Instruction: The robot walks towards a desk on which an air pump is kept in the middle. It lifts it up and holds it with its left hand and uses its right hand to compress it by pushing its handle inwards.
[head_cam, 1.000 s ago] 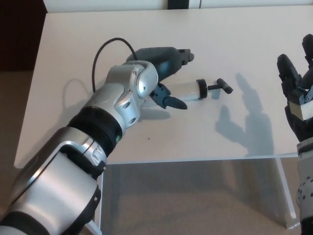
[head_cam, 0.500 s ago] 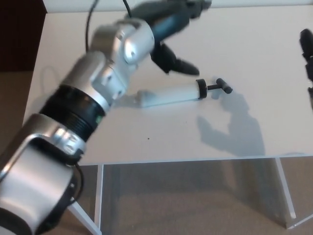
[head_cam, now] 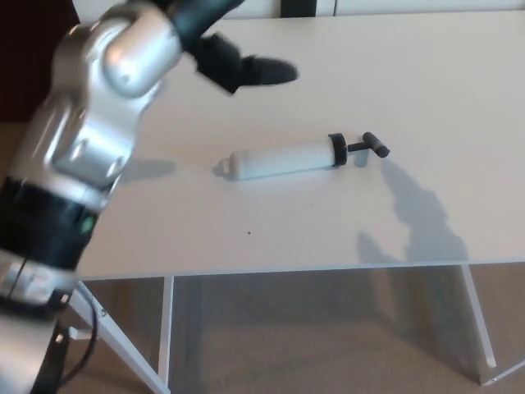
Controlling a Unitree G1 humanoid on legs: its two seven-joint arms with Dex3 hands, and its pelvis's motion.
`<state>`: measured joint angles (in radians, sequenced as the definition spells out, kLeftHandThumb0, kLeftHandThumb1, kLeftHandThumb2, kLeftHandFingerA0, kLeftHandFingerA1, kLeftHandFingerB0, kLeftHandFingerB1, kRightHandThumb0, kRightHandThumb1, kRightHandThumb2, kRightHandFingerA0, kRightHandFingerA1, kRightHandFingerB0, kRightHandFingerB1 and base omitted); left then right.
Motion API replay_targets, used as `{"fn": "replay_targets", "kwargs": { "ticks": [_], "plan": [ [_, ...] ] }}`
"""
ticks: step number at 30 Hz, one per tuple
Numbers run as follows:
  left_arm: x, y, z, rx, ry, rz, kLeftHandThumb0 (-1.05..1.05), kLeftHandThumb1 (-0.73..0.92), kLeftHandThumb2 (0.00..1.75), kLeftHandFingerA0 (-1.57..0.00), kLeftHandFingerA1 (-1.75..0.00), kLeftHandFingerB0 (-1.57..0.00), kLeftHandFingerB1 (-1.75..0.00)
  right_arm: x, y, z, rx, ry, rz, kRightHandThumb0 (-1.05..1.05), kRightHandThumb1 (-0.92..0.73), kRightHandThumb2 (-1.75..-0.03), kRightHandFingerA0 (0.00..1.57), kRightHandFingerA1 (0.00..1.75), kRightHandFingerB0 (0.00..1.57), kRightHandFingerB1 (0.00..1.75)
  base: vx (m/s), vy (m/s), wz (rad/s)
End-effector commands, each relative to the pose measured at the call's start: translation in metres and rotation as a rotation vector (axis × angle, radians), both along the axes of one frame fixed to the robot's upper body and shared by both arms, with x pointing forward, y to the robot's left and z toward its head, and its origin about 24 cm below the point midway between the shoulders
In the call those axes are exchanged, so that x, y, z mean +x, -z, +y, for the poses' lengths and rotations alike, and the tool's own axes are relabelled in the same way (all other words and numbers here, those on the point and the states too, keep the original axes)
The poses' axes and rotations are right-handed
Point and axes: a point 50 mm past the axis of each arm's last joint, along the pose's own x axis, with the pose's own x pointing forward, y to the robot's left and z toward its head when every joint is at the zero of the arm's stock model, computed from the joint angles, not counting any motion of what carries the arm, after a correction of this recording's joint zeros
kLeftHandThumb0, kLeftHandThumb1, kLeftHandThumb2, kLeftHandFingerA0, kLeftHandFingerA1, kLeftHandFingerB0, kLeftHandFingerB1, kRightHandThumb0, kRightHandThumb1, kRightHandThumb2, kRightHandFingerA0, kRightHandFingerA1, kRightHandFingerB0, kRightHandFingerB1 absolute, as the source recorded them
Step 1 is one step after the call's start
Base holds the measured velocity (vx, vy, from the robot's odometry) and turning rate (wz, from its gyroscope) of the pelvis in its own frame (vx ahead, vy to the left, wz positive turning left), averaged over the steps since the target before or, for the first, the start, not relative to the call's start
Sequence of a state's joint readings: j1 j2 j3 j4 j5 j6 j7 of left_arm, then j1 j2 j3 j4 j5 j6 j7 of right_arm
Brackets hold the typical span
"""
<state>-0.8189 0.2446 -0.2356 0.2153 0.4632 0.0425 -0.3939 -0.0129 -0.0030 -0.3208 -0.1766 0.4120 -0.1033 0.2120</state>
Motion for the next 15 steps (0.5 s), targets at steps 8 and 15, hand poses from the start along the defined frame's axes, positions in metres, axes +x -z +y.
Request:
{"fn": "replay_targets", "kwargs": {
  "ticks": [8, 15],
  "plan": [
    [-0.265, -0.021, 0.149, -0.860, 0.729, 0.997, -0.72, 0.66, 0.63, -0.14, -0.62, -0.40, -0.57, -0.150, -0.055, -0.030, -0.282, -0.172, -0.236, -0.78, -0.74, -1.14, 0.05, 0.43, 0.03, 0.30, 0.00, 0.000, 0.00],
    [-0.265, -0.021, 0.148, -0.866, 0.736, 1.018, -0.72, 0.66, 0.63, -0.14, -0.62, -0.40, -0.57, -0.153, -0.054, -0.031, -0.282, -0.163, -0.227, -0.78, -0.74, -1.14, 0.05, 0.43, 0.03, 0.30, 0.00, 0.000, 0.00]
  ]
}}
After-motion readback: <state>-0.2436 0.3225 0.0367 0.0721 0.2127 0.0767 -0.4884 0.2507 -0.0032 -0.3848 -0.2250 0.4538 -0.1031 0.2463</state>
